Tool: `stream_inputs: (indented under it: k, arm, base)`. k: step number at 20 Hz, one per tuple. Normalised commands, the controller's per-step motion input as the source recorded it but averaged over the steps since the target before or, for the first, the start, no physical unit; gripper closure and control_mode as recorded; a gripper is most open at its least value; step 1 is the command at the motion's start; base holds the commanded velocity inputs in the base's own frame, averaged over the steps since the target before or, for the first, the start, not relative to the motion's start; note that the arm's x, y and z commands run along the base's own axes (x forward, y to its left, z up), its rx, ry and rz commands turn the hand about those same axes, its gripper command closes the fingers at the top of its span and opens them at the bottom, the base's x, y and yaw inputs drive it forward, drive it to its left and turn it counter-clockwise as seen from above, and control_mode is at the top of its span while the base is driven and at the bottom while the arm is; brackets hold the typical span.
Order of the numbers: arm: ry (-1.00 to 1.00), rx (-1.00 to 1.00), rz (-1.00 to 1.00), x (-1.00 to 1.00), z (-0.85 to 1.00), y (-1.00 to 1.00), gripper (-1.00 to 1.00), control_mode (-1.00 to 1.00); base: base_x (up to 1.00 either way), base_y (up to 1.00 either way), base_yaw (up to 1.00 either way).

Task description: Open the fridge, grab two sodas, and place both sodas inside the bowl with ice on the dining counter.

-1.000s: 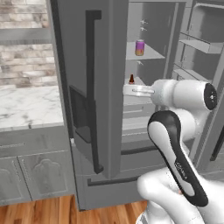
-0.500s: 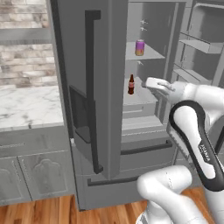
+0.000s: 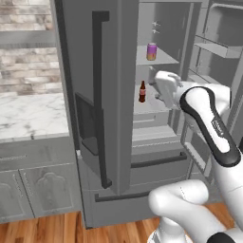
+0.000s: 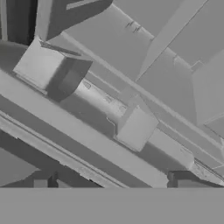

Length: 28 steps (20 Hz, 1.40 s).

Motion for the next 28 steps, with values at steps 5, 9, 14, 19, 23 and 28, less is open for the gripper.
stream_inputs:
  k: [5, 9, 14, 19, 23, 28]
  arm:
    - [0.18, 0.11, 0.04, 0.43, 0.0, 0.14, -1.0, -1.0]
    - [0.16, 0.08, 0.04, 0.41, -0.03, 0.25, -1.0, -1.0]
    - [0.12, 0.07, 0.03, 0.32, -0.04, 0.43, -1.0, -1.0]
    - [0.08, 0.04, 0.05, 0.05, -0.04, 0.56, -1.0, -1.0]
    - [0.03, 0.01, 0.09, -0.07, -0.05, 0.7, -1.0, -1.0]
    - [0.01, 0.0, 0.11, -0.2, -0.11, 0.77, -1.0, -1.0]
  base:
    - [0.0, 0.0, 0.0]
    - [0.0, 0.0, 0.0]
    - [0.0, 0.0, 0.0]
    - [0.0, 0.0, 0.0]
    - [0.0, 0.0, 0.0]
    - [0.0, 0.0, 0.0]
